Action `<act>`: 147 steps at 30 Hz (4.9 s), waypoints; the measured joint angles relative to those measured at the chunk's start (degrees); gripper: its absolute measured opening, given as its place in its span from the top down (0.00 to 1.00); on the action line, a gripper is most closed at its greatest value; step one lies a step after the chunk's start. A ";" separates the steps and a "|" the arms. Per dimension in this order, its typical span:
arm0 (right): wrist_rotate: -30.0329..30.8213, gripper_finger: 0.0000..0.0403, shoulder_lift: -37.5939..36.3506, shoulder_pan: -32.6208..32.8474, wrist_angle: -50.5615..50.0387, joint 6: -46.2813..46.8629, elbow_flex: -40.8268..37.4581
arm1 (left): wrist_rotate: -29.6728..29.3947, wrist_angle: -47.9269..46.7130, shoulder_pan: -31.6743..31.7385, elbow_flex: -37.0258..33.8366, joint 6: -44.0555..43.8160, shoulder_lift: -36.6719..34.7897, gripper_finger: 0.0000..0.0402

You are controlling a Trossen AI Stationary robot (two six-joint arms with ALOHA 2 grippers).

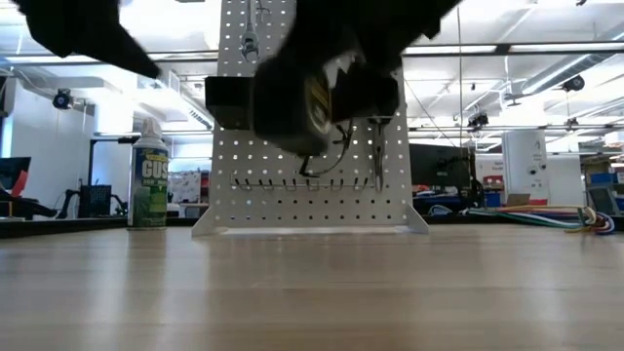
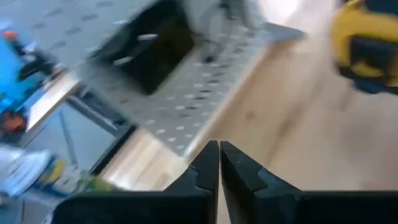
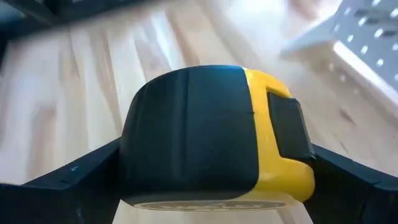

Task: Hang tools onto peg board
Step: Hang the yellow measuring tape on the pegboard

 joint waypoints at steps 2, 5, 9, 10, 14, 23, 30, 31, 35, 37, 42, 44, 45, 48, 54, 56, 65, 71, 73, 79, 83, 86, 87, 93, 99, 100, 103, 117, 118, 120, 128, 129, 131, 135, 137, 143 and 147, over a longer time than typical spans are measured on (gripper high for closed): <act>2.53 0.06 -0.33 -0.38 3.00 1.79 0.17 | -1.54 -6.10 -1.35 -2.73 -11.22 -1.10 1.00; 6.85 0.08 -0.82 -1.43 5.87 5.62 1.70 | -4.95 -6.71 -2.37 -8.44 -19.82 -3.13 1.00; 10.39 0.11 -0.97 -3.56 5.60 10.00 5.11 | -5.57 -3.75 -1.38 -15.46 -24.91 -4.26 1.00; 10.80 0.11 -0.97 -4.05 5.38 10.58 5.91 | -5.60 -3.59 -0.73 -16.99 -26.66 -4.27 1.00; 10.78 0.12 -0.97 -5.92 3.44 14.14 9.40 | -5.11 -3.71 2.25 -22.63 -34.78 -4.25 1.00; 21.14 0.12 0.56 -5.74 -5.45 25.01 16.59 | -2.56 -1.36 6.30 -32.13 -40.14 -6.96 1.00; 22.48 0.12 11.67 -5.10 -13.32 26.88 30.86 | -2.14 -1.15 6.32 -37.56 -39.28 -12.31 1.00; 22.84 0.12 13.57 -5.02 -17.99 27.95 34.32 | -2.15 -0.80 6.27 -38.18 -38.76 -12.98 1.00; 26.95 0.12 20.81 -3.52 -38.69 36.95 49.62 | -1.00 -0.46 6.26 -40.01 -36.15 -15.99 1.00; 30.92 0.12 24.10 -2.27 -46.09 41.17 57.04 | -1.04 0.60 6.27 -40.91 -34.44 -17.49 1.00; 33.05 0.11 27.49 -0.74 -46.02 44.95 62.48 | -2.39 0.91 6.26 -43.39 -33.35 -20.66 1.00; 30.80 0.11 27.42 -1.90 -42.64 45.73 60.16 | -2.53 0.83 6.28 -44.26 -32.55 -21.88 1.00; 30.76 0.11 27.47 -2.60 -42.46 46.69 60.02 | -2.61 1.01 6.28 -44.51 -32.53 -22.48 1.00; 31.07 0.11 27.86 -4.31 -42.41 48.06 60.29 | -3.33 1.89 6.26 -44.65 -31.17 -24.29 1.00; 31.42 0.11 27.95 -5.08 -42.43 48.39 61.49 | -4.77 4.53 6.26 -44.62 -26.20 -25.43 1.00; 31.96 0.11 27.95 -5.54 -42.17 47.67 62.30 | -4.78 4.89 6.26 -44.62 -26.01 -25.20 1.00; 33.98 0.11 27.95 -6.44 -41.97 43.50 63.21 | -4.74 5.20 6.26 -44.66 -25.80 -24.82 1.00; 34.26 0.11 28.10 -6.67 -42.28 42.95 62.78 | -4.71 5.24 6.26 -44.62 -25.16 -24.81 1.00; 34.26 0.11 28.10 -6.81 -42.19 42.91 62.29 | -4.71 5.38 6.26 -44.60 -24.95 -24.82 1.00; 32.63 0.11 28.15 -7.32 -42.67 44.30 61.38 | -4.64 5.66 6.26 -44.60 -24.93 -24.77 1.00; 30.77 0.11 28.27 -7.75 -42.59 45.24 60.92 | -4.64 5.66 6.26 -44.60 -24.93 -24.77 1.00; 29.68 0.11 28.27 -8.08 -42.47 45.91 60.72 | -4.60 5.68 6.26 -44.60 -24.93 -24.77 1.00; 29.31 0.11 28.27 -8.16 -42.45 45.92 60.67 | -4.60 5.68 6.26 -44.60 -24.91 -24.77 1.00; 25.78 0.11 28.27 -8.63 -42.69 45.96 59.97 | -4.56 5.90 6.26 -44.60 -24.47 -24.77 1.00; 23.60 0.10 28.27 -8.64 -43.36 47.41 58.38 | -4.54 8.09 6.26 -44.43 -21.54 -24.77 1.00; 23.32 0.09 28.27 -8.64 -43.44 47.41 58.38 | -4.54 8.33 6.26 -44.35 -21.00 -24.77 1.00; 22.56 0.07 28.19 -8.64 -43.51 47.53 58.38 | -4.55 9.38 6.26 -44.25 -20.36 -24.77 1.00; 22.92 0.03 28.19 -8.62 -43.67 45.93 61.75 | -11.59 39.62 6.26 -42.88 7.09 -24.75 1.00; 22.92 0.03 28.19 -8.62 -43.65 45.70 62.03 | -12.33 43.04 6.26 -42.66 10.74 -24.75 1.00; 22.98 0.03 28.19 -8.70 -43.94 45.59 62.23 | -14.45 49.40 6.39 -42.48 17.38 -24.75 1.00; 19.08 0.03 28.19 -9.57 -44.40 45.07 62.11 | -20.59 55.80 12.61 -42.32 22.89 -24.75 1.00; 18.92 0.03 28.19 -9.60 -44.57 45.00 62.09 | -20.03 55.81 13.89 -42.34 23.17 -24.72 1.00; 18.56 0.03 28.19 -9.60 -44.95 44.40 62.08 | -18.69 55.81 15.95 -42.40 23.86 -24.29 1.00; 18.52 0.03 28.19 -9.15 -45.47 41.73 62.07 | -17.10 55.82 17.14 -42.96 24.56 -22.72 1.00; 18.43 0.03 28.19 -8.74 -45.60 40.75 62.07 | -16.85 55.80 17.14 -43.17 24.33 -22.00 1.00; 18.41 0.03 28.25 -7.43 -47.49 40.24 62.03 | -13.74 55.96 17.10 -43.72 22.38 -19.89 1.00; 17.34 0.03 28.25 -6.71 -47.65 40.73 61.81 | -12.14 56.21 17.08 -44.23 21.11 -18.53 1.00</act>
